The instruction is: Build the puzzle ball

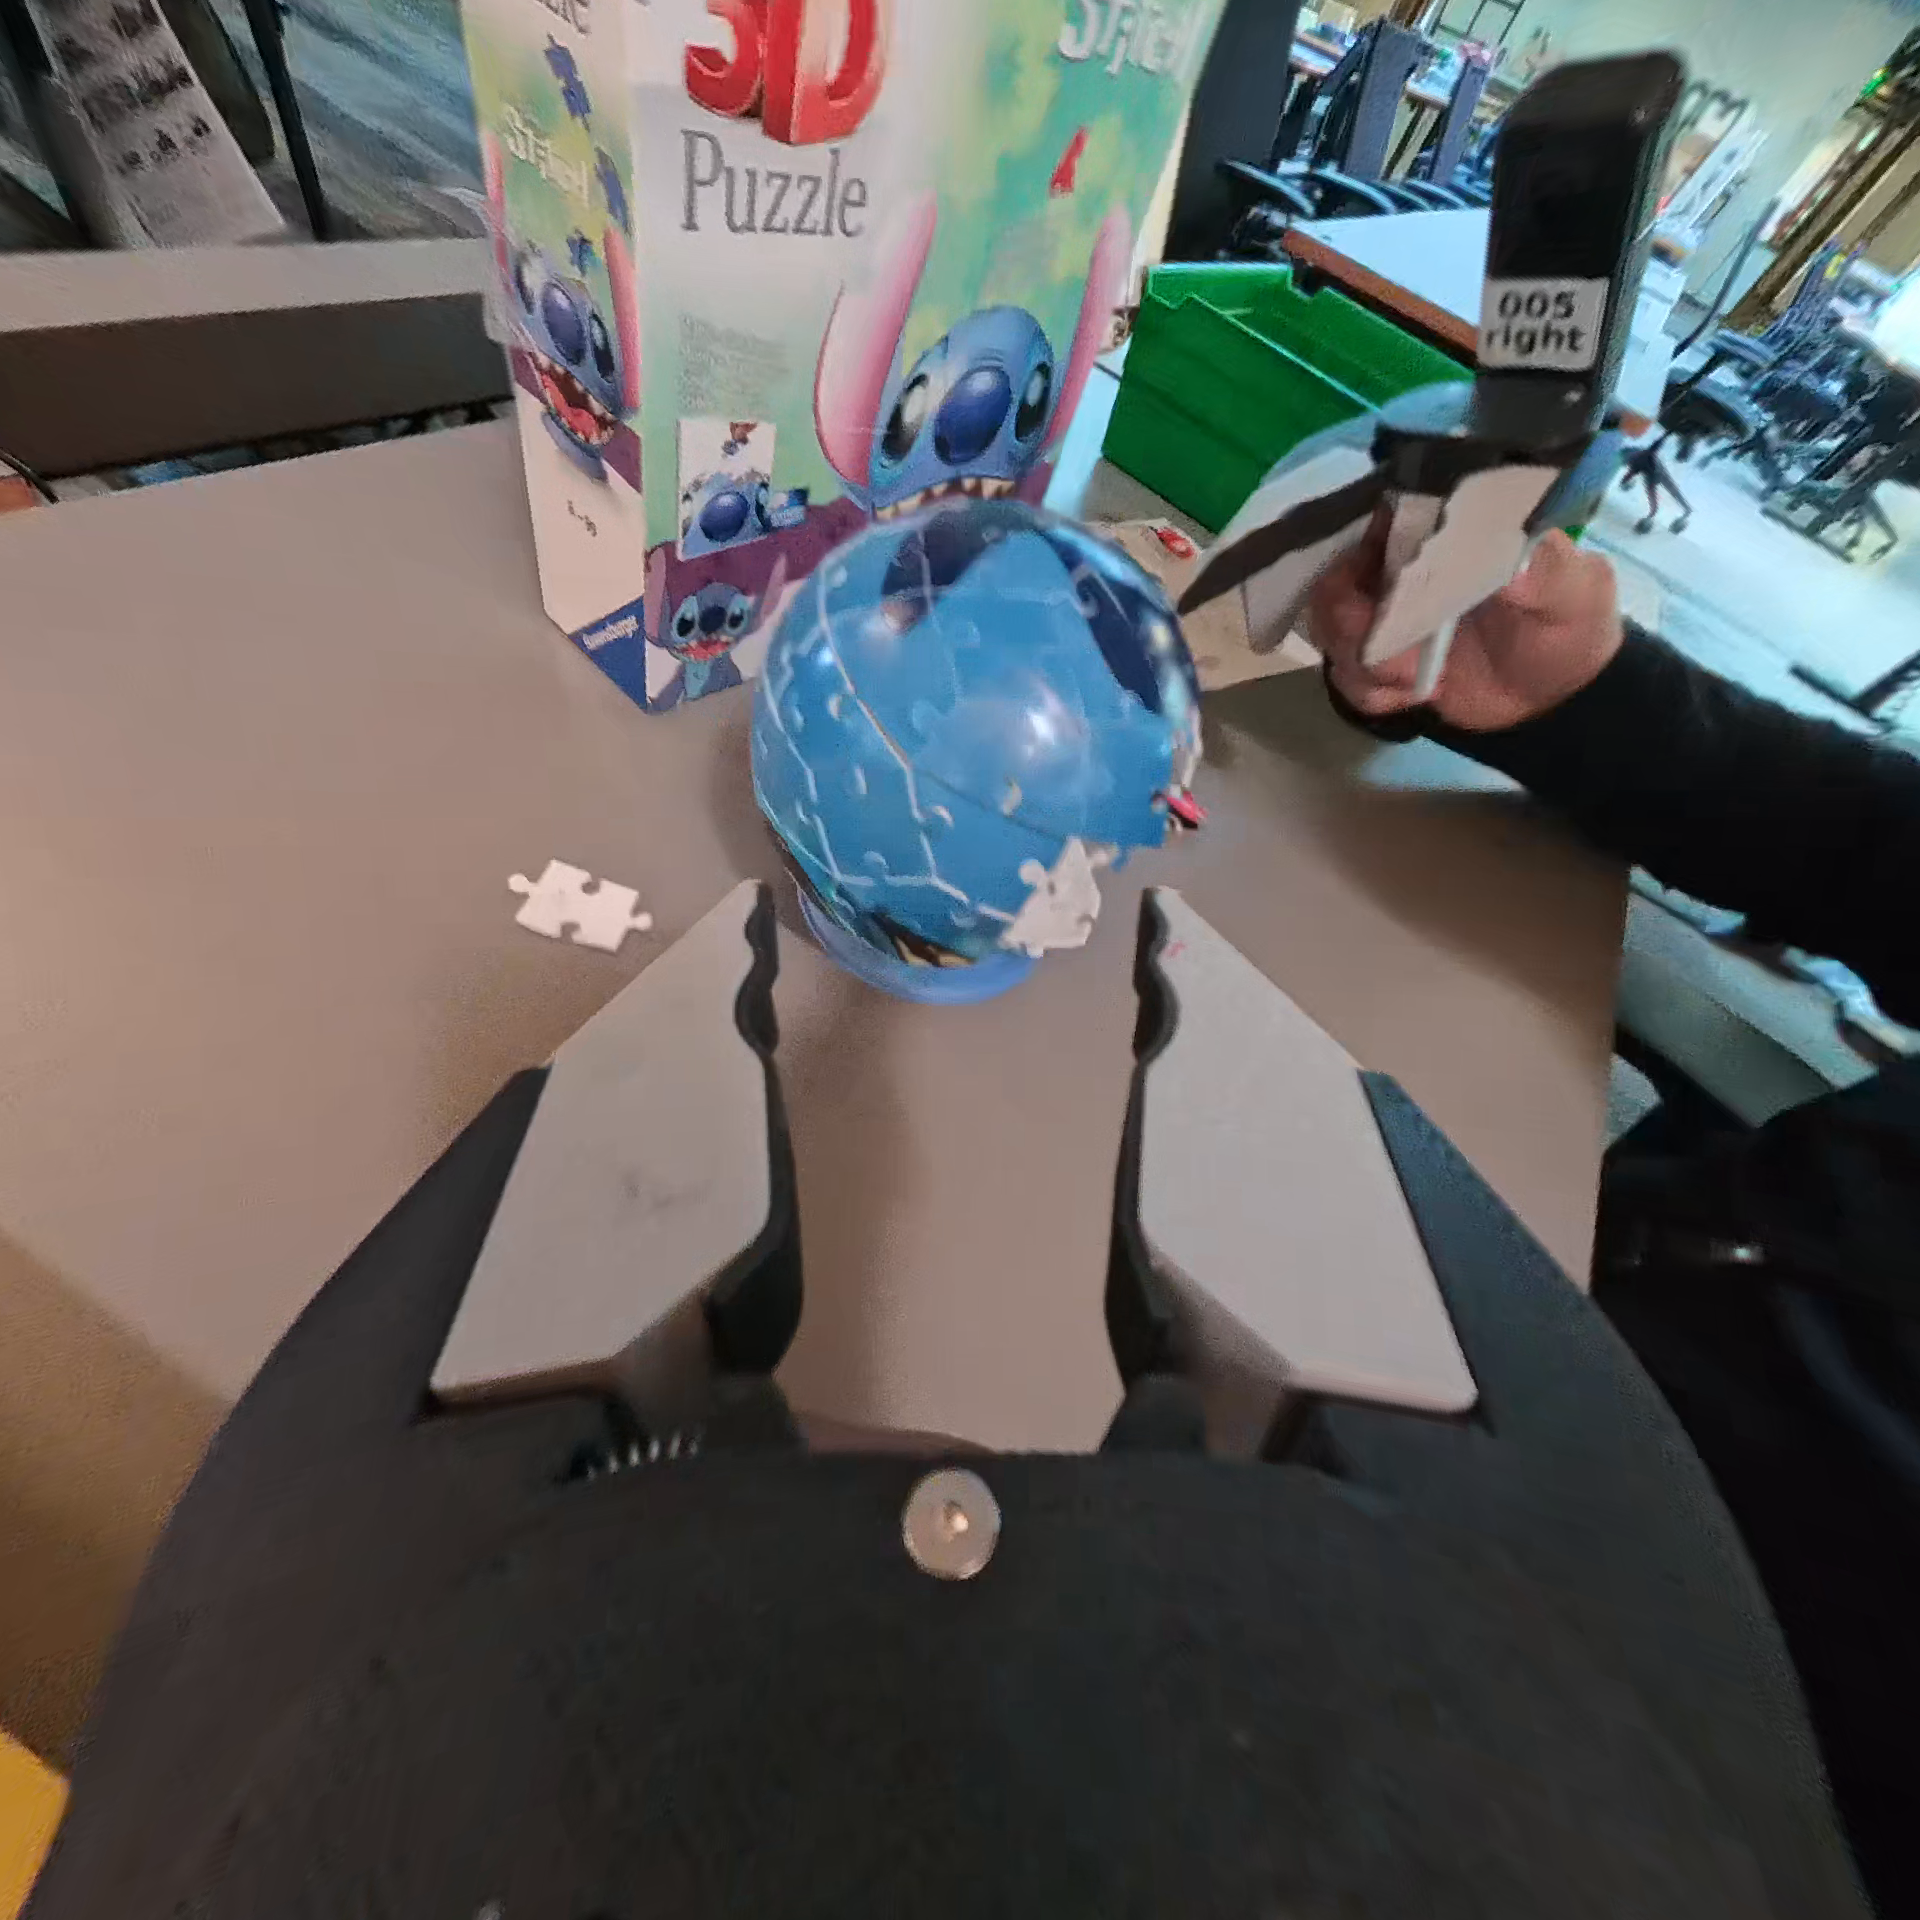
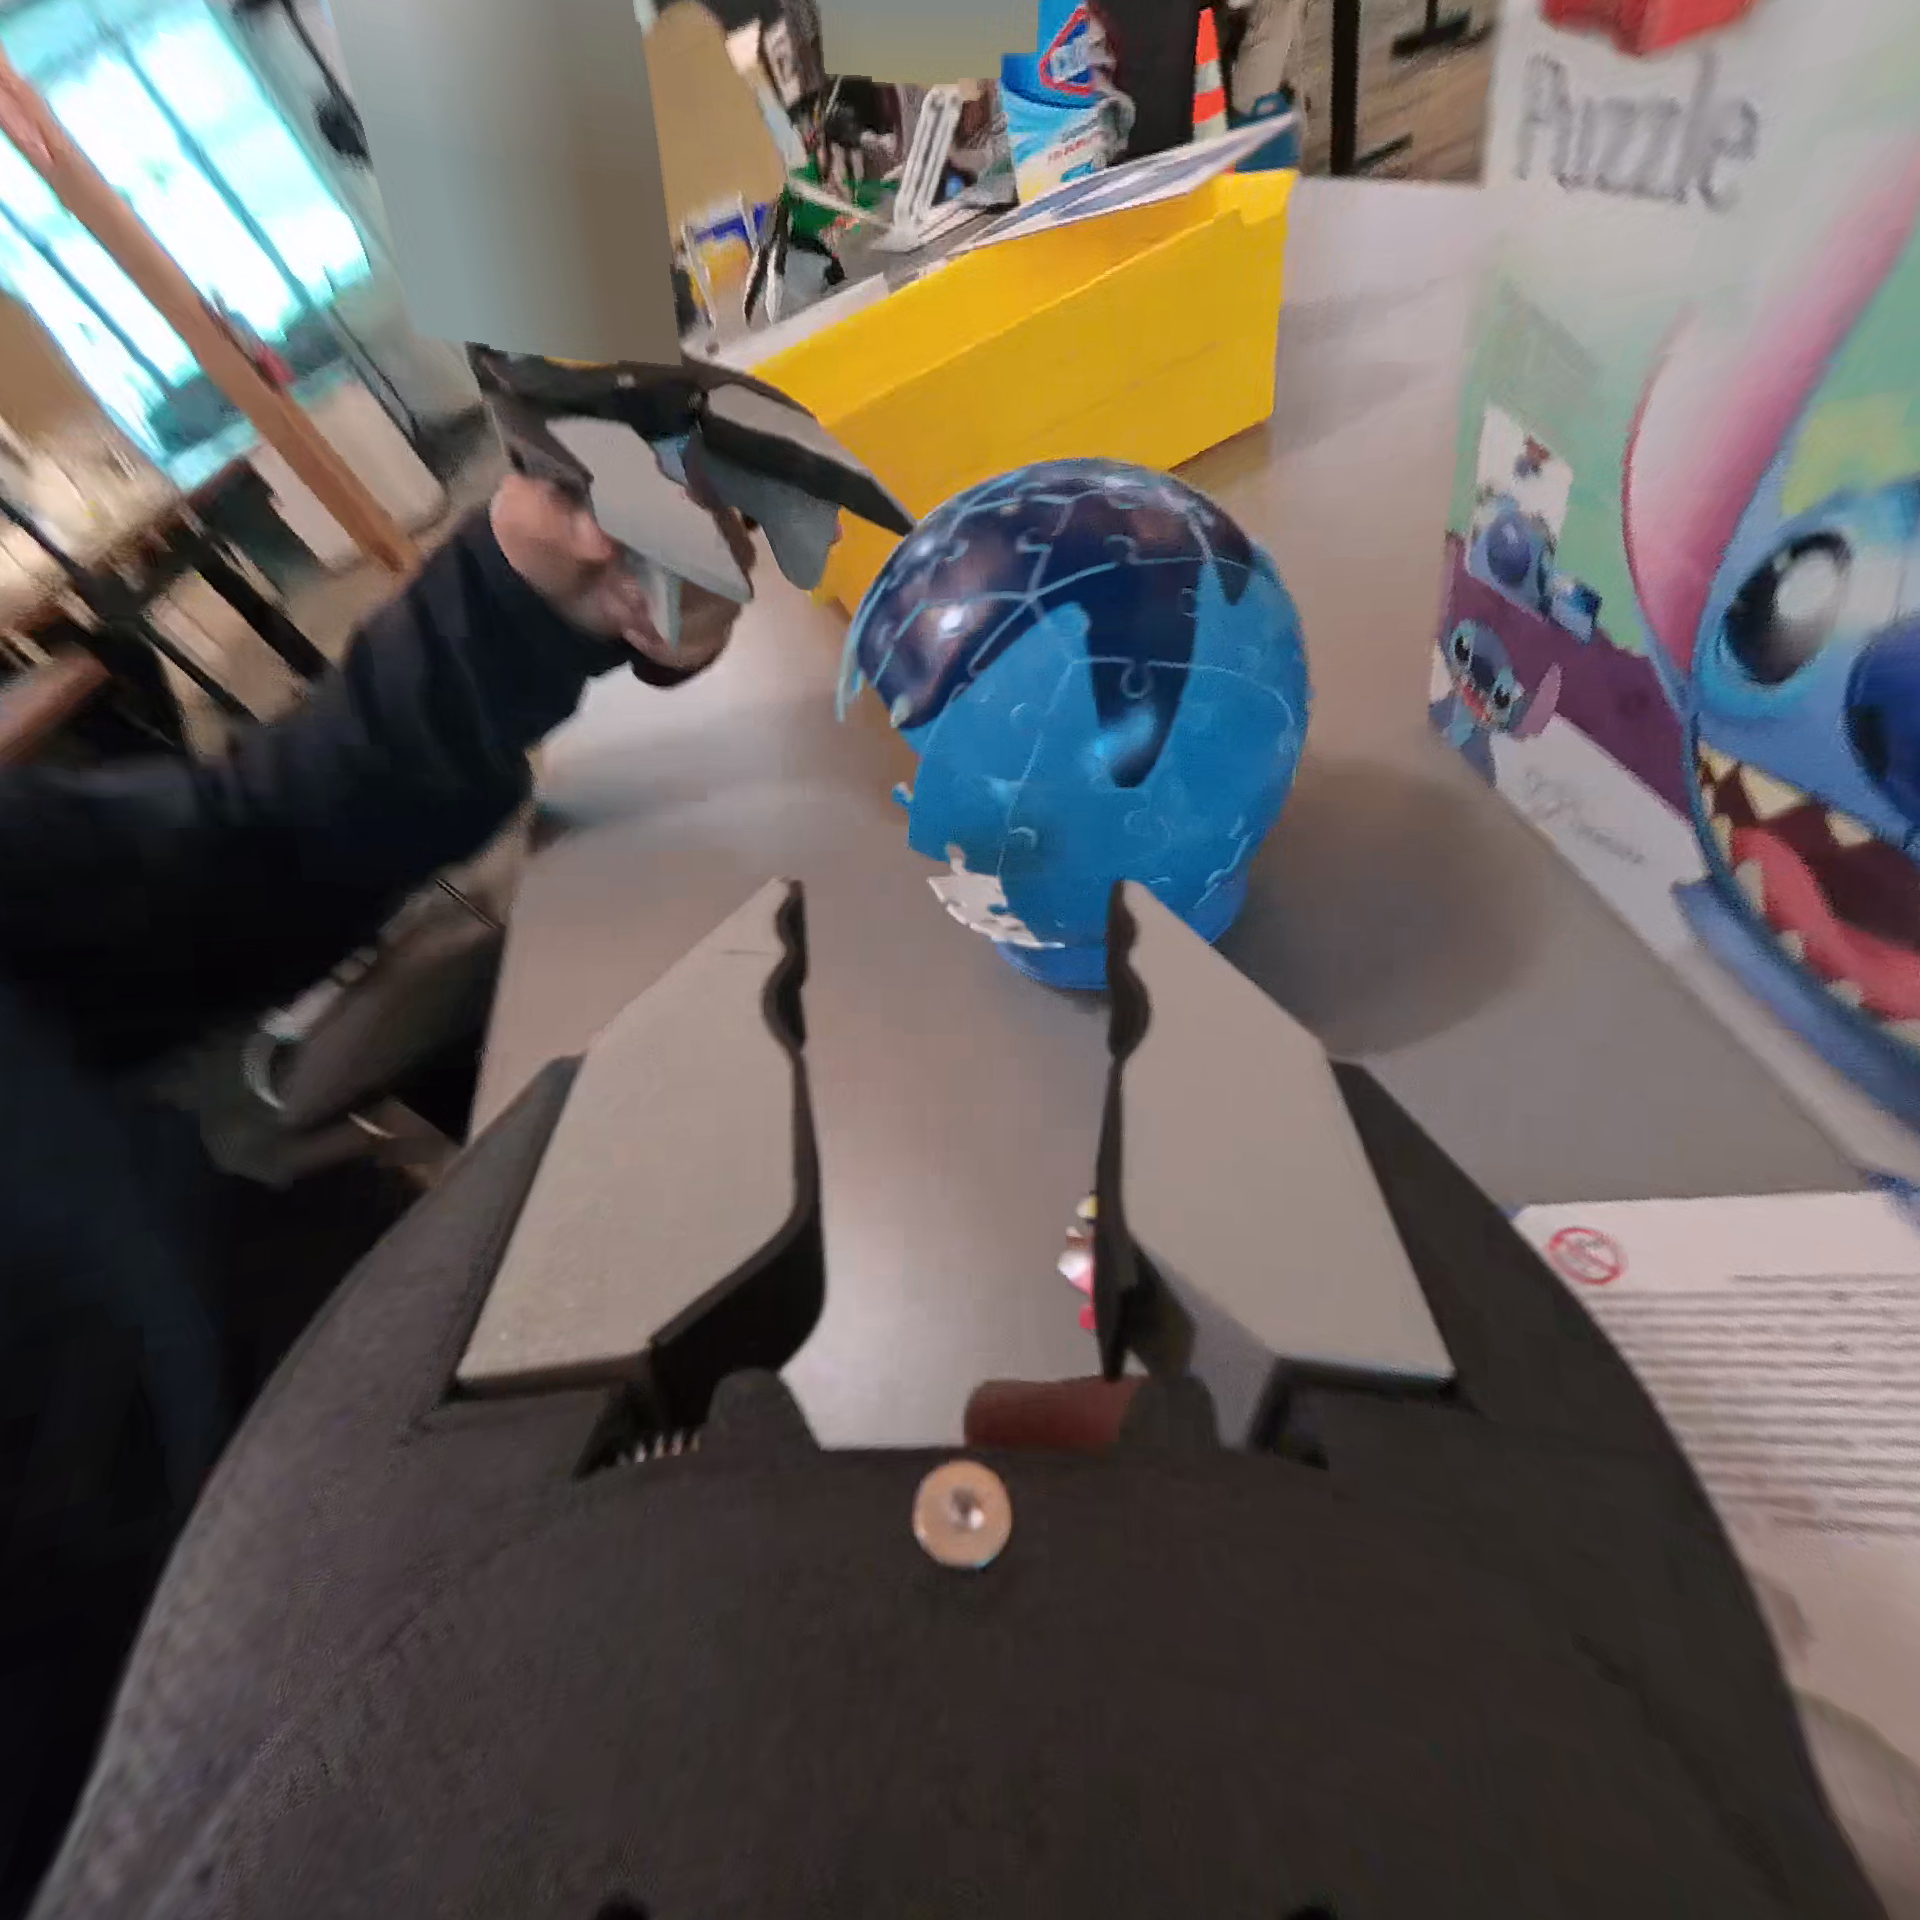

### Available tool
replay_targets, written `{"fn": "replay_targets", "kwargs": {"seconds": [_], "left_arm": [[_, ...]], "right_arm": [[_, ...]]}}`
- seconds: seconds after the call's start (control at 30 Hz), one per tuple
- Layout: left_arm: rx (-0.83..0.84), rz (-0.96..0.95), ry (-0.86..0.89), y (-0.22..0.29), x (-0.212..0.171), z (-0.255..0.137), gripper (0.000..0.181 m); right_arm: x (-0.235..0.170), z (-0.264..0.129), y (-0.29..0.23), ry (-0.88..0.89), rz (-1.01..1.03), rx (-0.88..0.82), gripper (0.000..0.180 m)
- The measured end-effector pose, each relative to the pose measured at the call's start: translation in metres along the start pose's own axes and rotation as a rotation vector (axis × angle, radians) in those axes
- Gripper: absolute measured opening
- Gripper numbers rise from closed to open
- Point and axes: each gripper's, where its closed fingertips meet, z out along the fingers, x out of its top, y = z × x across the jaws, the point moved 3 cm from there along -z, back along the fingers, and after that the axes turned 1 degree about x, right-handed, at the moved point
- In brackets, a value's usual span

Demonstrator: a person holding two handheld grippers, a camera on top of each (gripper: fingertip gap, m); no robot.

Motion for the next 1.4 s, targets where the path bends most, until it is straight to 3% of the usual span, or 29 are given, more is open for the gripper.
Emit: {"fn": "replay_targets", "kwargs": {"seconds": [0.13, 0.33, 0.97, 1.4], "left_arm": [[-0.040, -0.083, -0.044, -0.012, 0.014, 0.020, 0.085], [-0.125, -0.195, -0.104, -0.019, 0.019, 0.044, 0.087], [-0.263, -0.318, -0.207, -0.014, 0.005, 0.060, 0.094], [-0.269, -0.257, -0.177, -0.009, 0.001, 0.058, 0.090]], "right_arm": [[-0.001, 0.011, 0.016, -0.038, 0.142, -0.023, 0.072], [0.003, 0.029, 0.030, -0.005, 0.280, 0.056, 0.087], [0.000, 0.051, 0.043, -0.037, 0.430, 0.154, 0.088], [-0.003, 0.058, 0.042, -0.084, 0.357, 0.142, 0.093]]}}
